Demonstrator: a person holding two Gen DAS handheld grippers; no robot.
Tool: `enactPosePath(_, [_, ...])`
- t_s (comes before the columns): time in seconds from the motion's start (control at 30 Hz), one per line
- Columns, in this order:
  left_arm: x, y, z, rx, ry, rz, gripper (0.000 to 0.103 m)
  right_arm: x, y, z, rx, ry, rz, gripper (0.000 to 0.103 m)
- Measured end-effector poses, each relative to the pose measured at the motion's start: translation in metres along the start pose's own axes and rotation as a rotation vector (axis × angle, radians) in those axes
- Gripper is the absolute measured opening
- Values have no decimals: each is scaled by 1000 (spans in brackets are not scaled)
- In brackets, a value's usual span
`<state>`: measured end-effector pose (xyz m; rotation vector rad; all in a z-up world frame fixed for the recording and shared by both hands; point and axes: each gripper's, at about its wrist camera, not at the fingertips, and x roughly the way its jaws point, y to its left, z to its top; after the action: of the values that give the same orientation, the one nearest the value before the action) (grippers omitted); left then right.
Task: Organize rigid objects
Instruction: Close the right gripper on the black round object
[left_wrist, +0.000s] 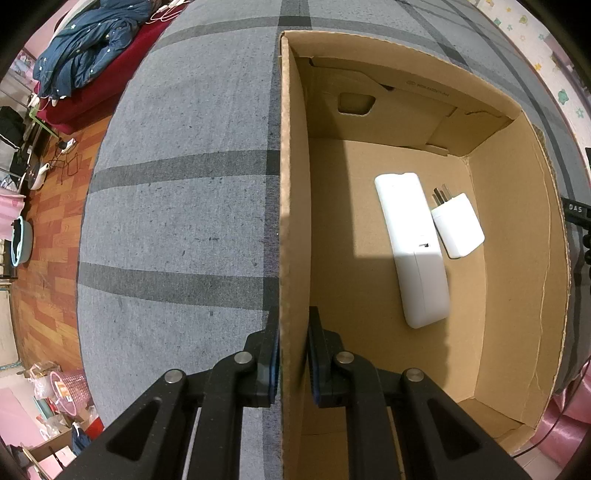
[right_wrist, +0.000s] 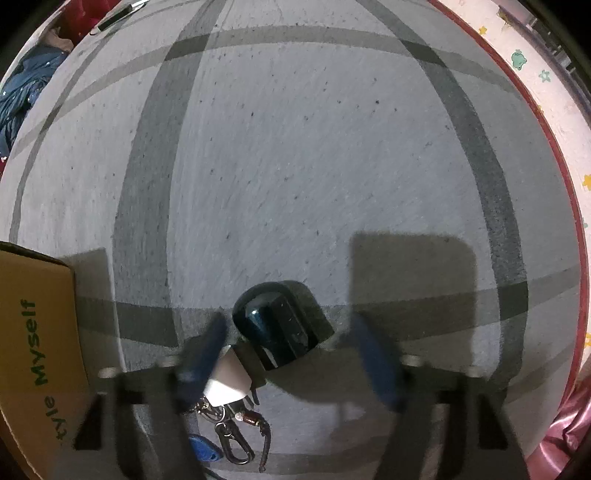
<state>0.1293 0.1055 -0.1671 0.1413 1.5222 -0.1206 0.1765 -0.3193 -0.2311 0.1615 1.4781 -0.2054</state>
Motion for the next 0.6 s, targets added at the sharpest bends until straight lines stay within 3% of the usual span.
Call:
enactPosePath(0.03, [0, 0, 0, 1, 0, 1, 13, 0, 0, 0, -4, -1, 4, 50])
enactPosePath(0.6, [-1, -5, -1, 9, -1, 12, 13, -30, 16, -7, -18, -32, -13, 49])
